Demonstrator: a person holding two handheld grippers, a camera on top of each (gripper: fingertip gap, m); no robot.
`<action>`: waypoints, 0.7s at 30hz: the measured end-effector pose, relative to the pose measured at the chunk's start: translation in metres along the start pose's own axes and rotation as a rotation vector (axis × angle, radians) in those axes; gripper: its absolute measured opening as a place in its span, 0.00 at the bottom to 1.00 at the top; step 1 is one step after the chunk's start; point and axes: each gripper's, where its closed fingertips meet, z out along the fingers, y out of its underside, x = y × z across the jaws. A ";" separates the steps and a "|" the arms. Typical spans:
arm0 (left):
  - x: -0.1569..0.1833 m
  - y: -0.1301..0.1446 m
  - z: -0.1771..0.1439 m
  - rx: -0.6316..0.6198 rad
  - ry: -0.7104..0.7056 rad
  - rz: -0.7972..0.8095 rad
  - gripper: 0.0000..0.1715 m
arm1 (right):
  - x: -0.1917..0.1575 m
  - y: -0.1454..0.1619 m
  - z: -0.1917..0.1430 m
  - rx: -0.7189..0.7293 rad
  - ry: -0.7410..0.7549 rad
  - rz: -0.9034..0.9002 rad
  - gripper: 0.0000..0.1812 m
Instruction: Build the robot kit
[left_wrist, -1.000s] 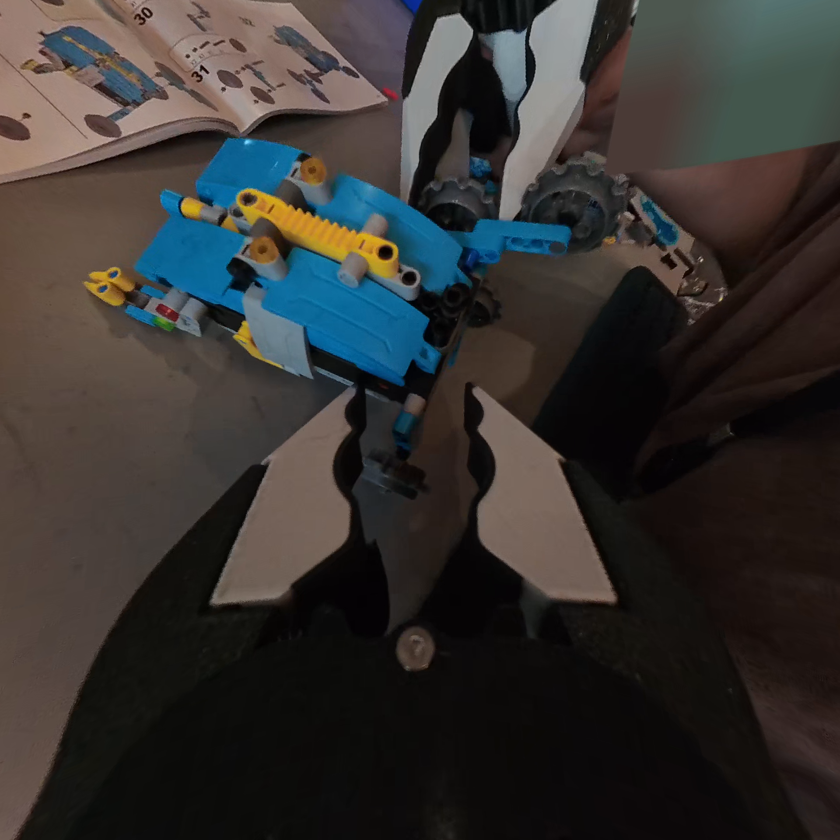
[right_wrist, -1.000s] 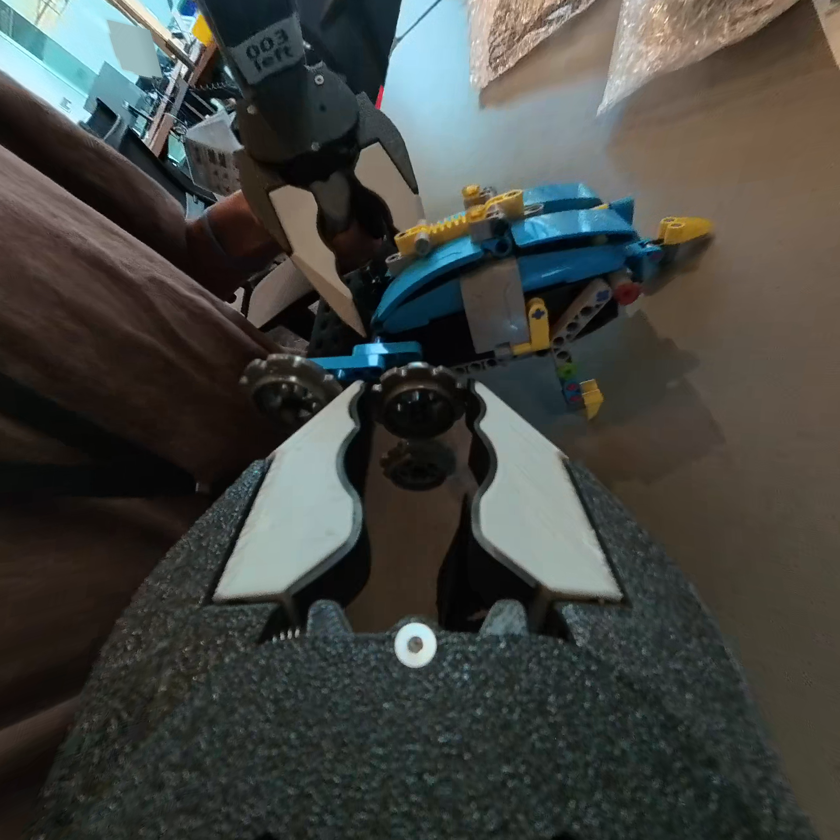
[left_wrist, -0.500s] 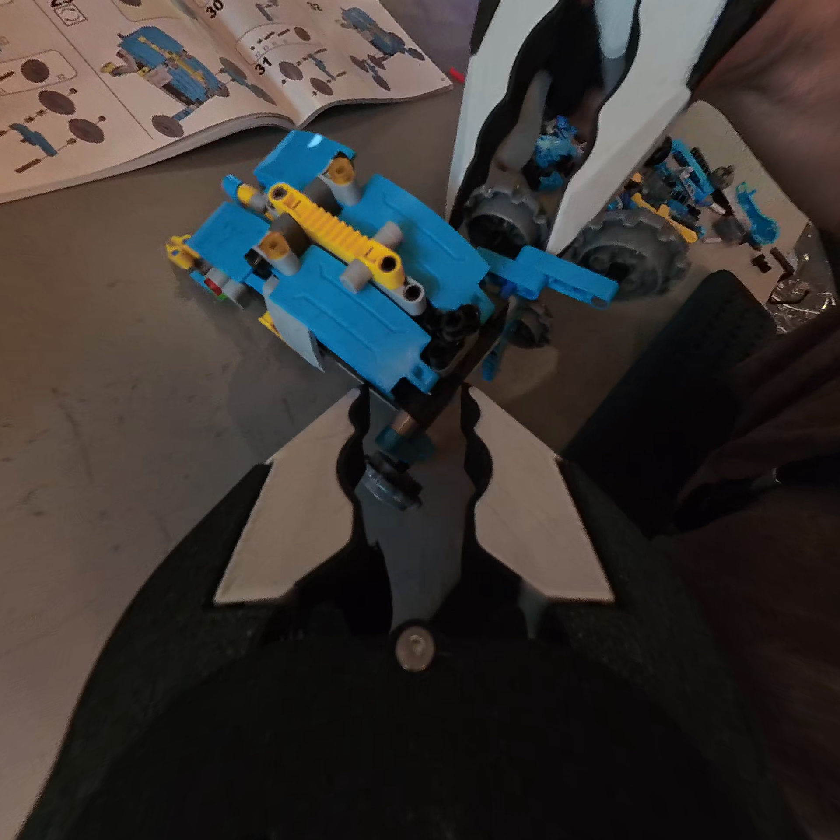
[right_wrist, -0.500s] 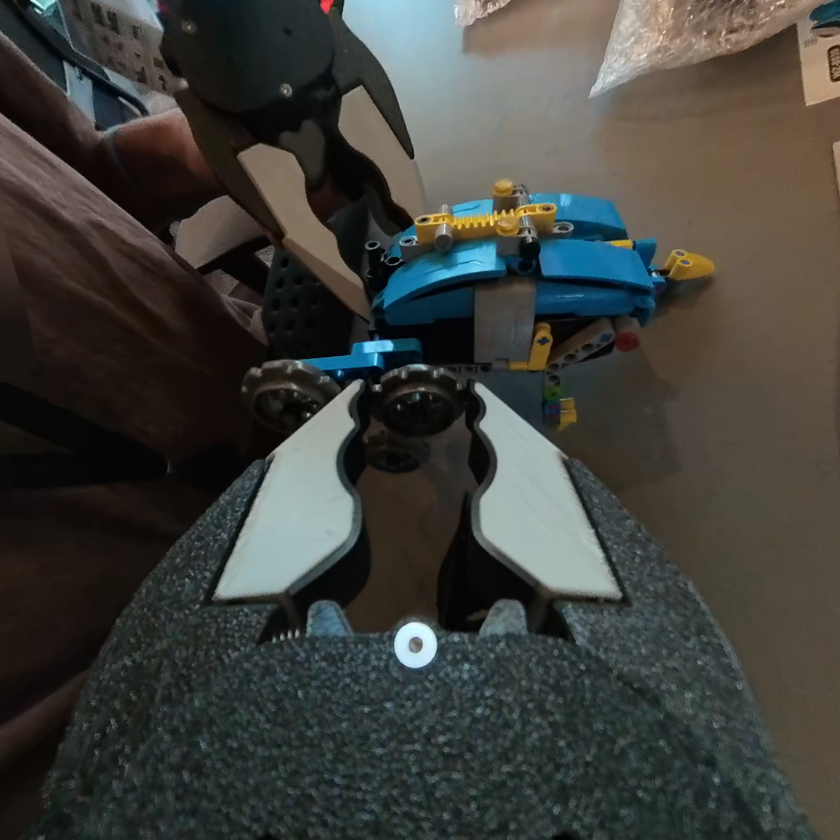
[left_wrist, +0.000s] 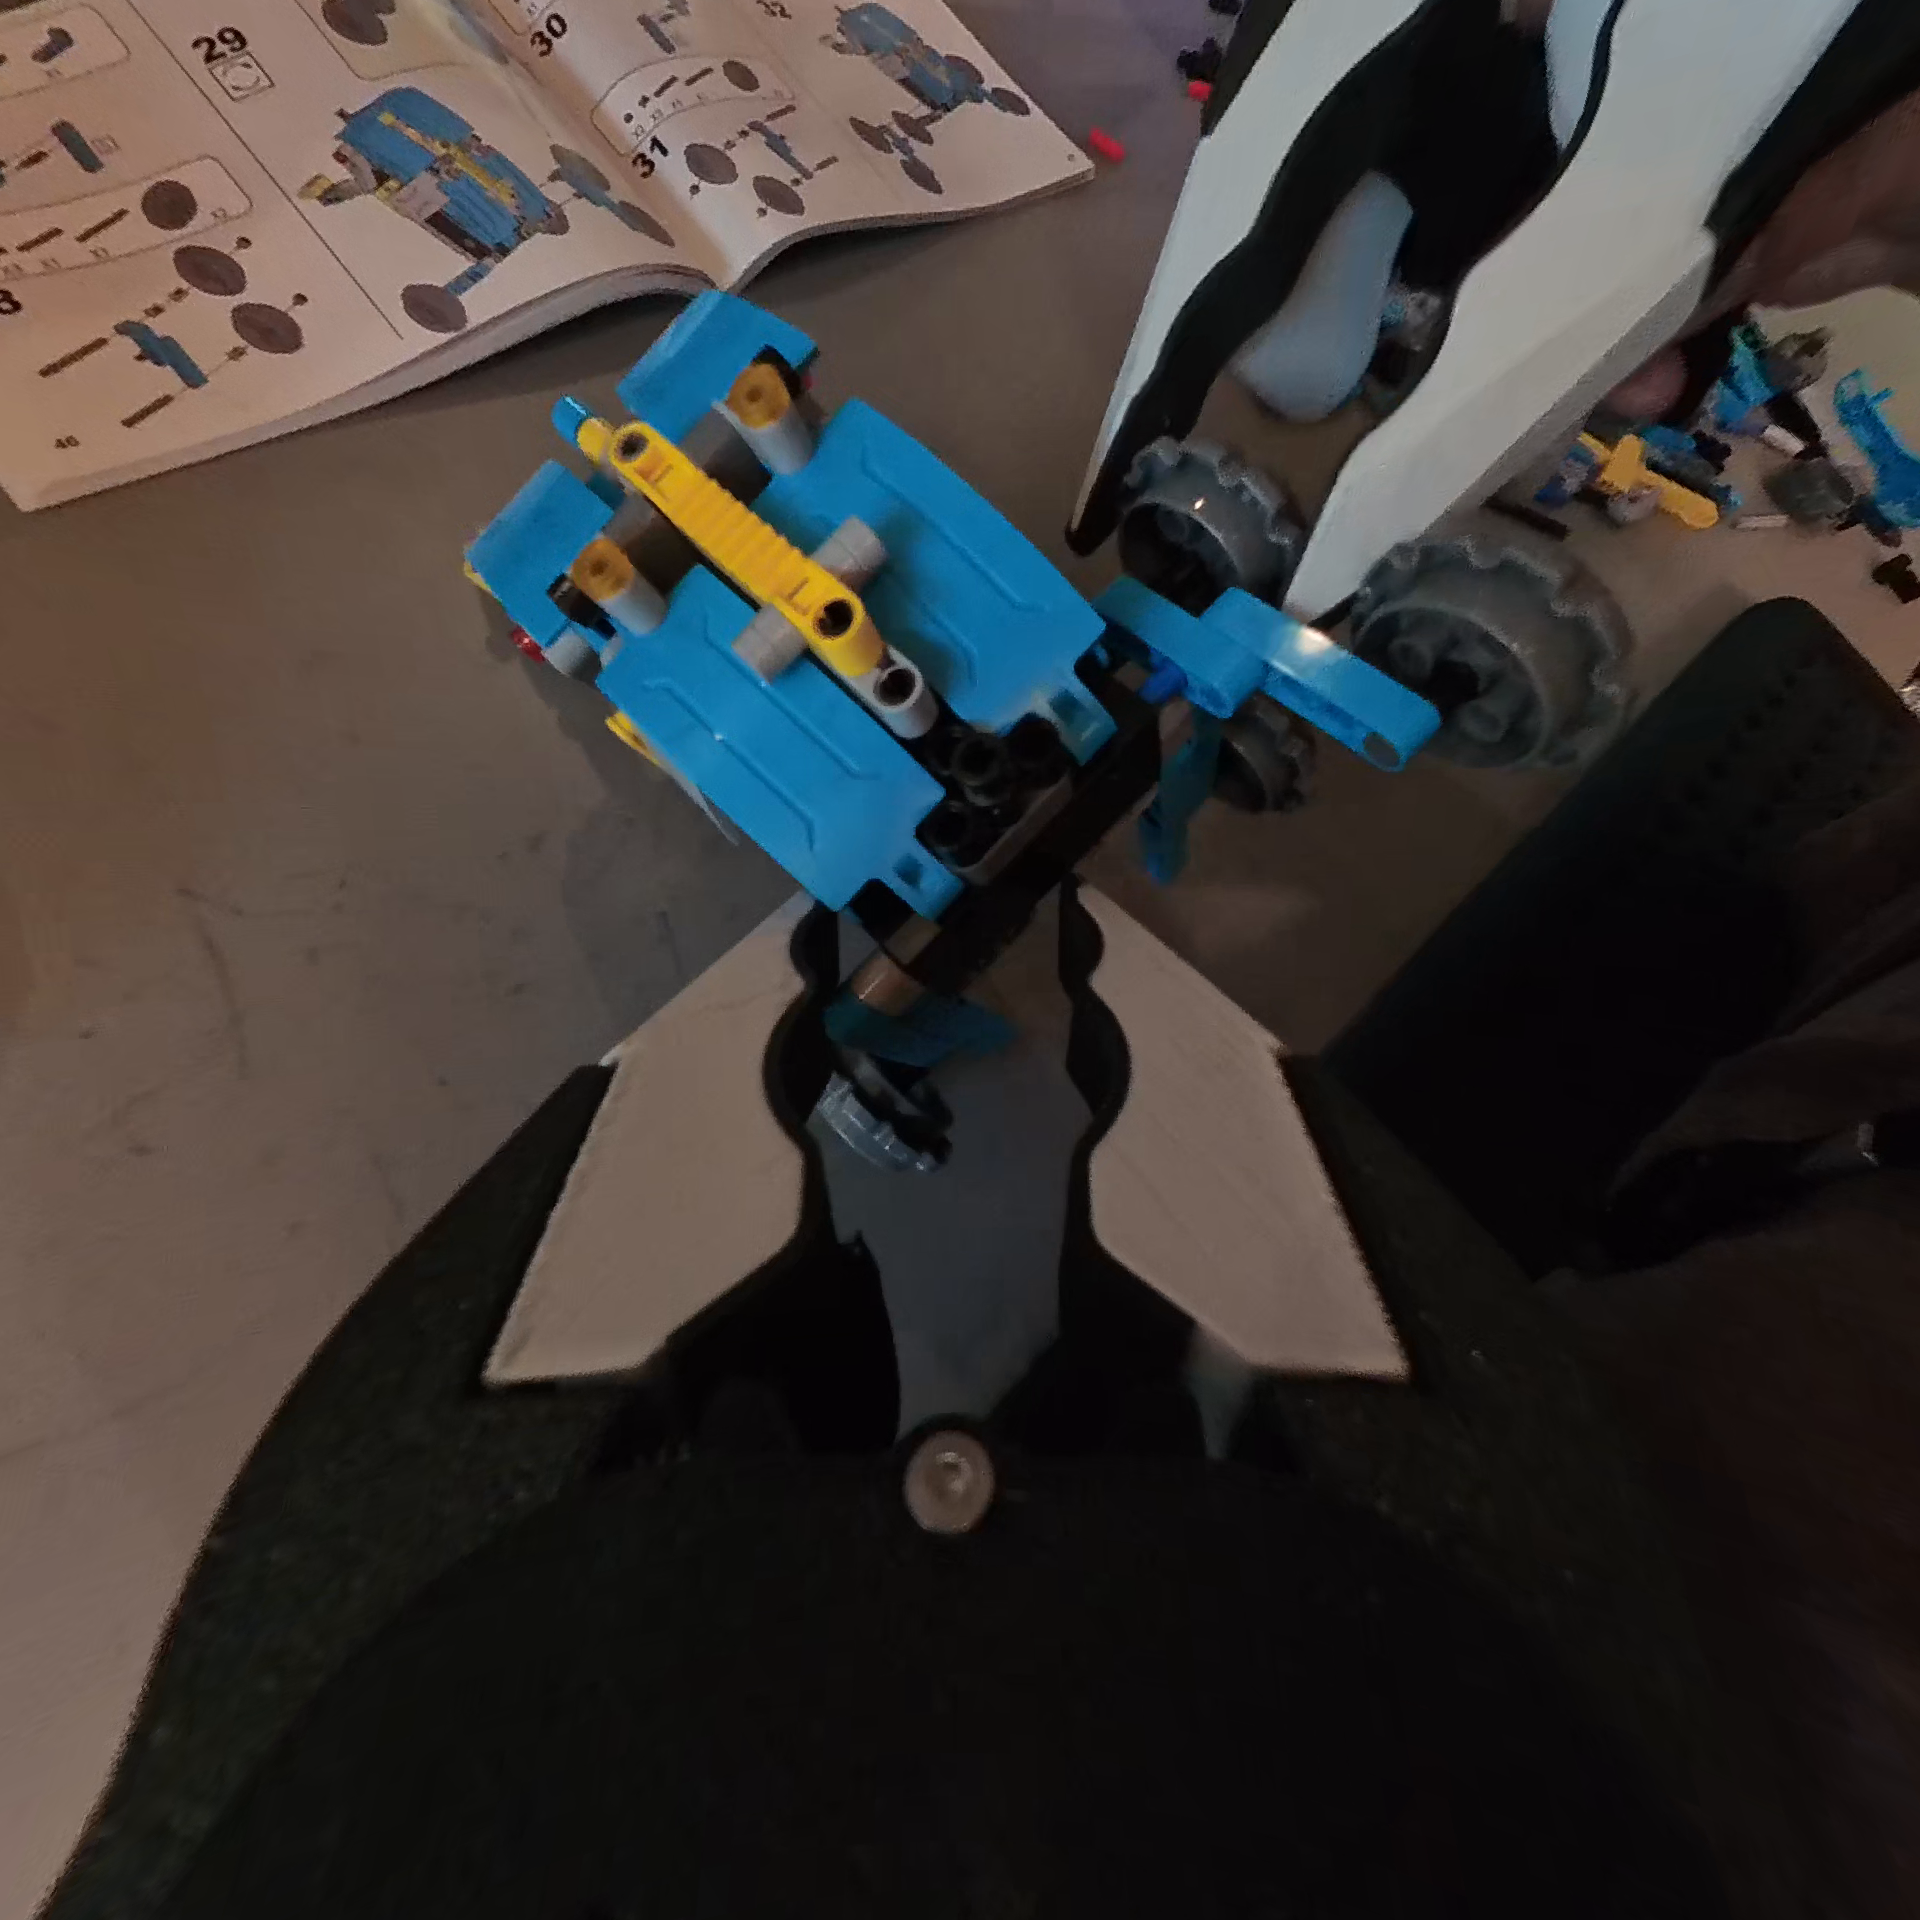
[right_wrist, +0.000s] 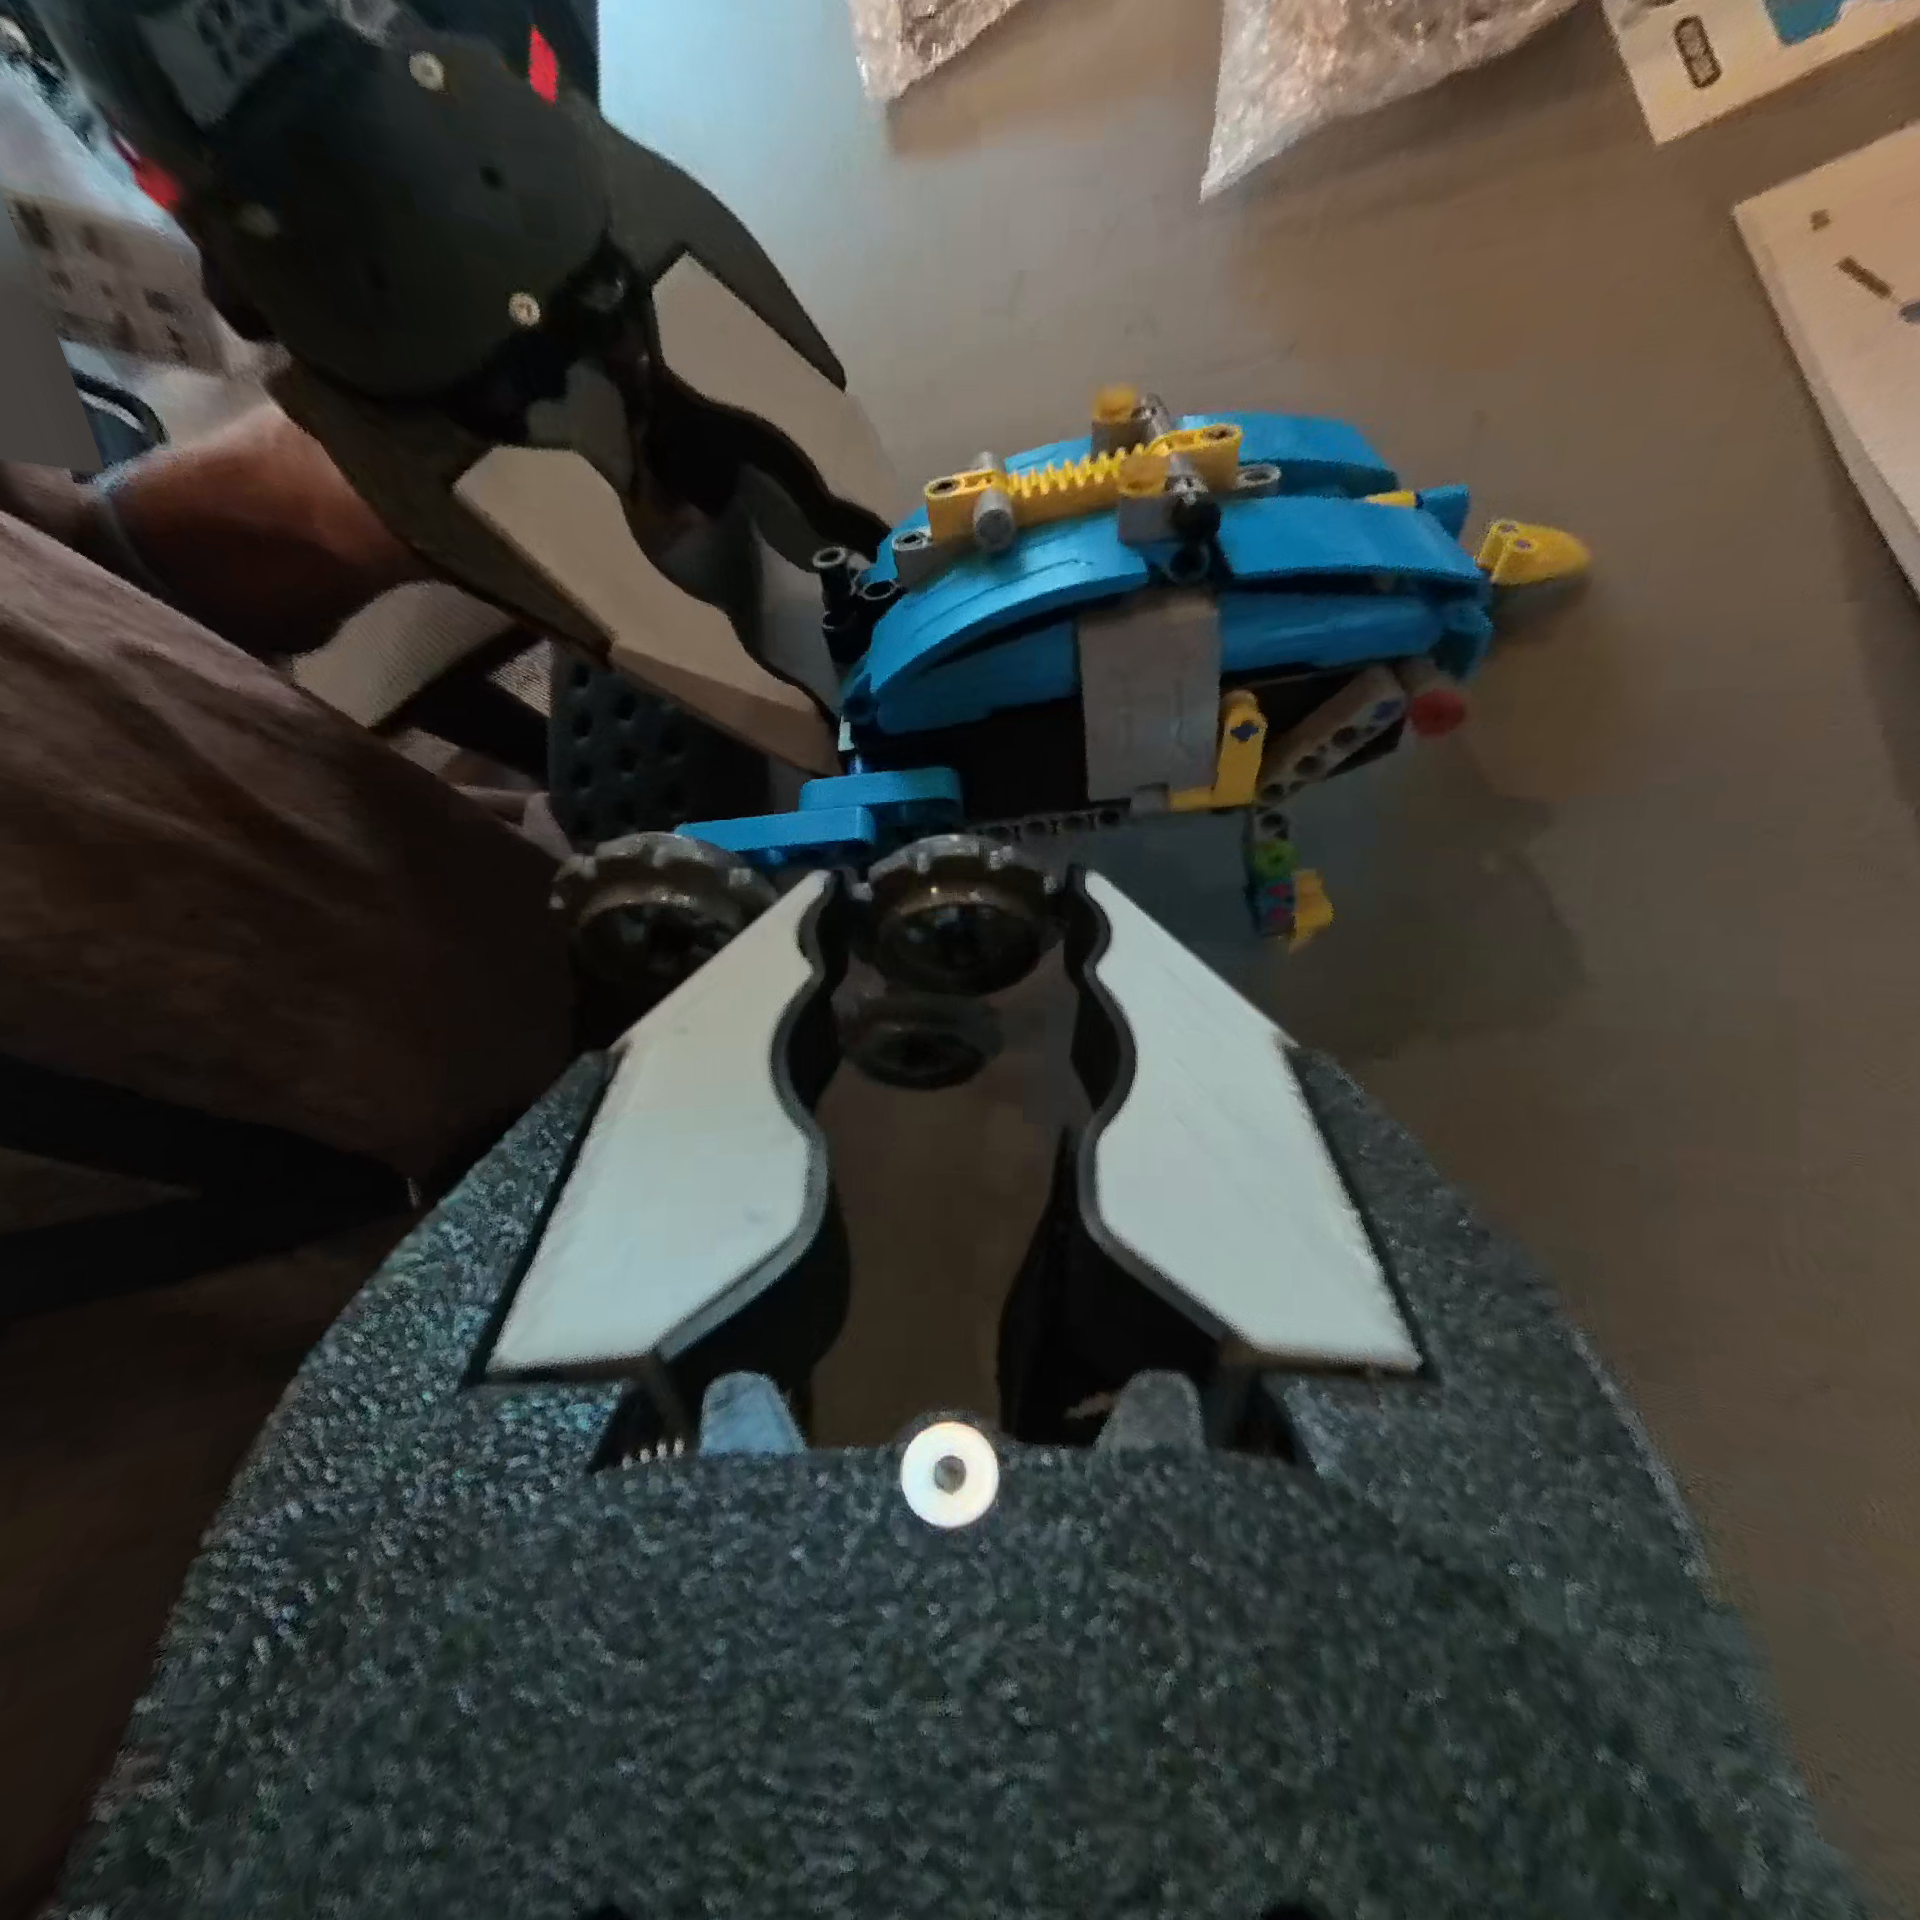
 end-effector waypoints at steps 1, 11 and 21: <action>-0.001 0.000 0.001 -0.002 -0.010 0.014 0.24 | 0.000 -0.001 0.000 0.012 -0.012 0.013 0.23; -0.008 -0.001 -0.001 -0.045 -0.034 0.107 0.23 | 0.003 -0.003 0.001 -0.037 0.082 -0.072 0.23; -0.009 0.000 -0.001 -0.082 -0.056 0.200 0.23 | 0.001 0.005 0.004 -0.055 -0.050 0.130 0.22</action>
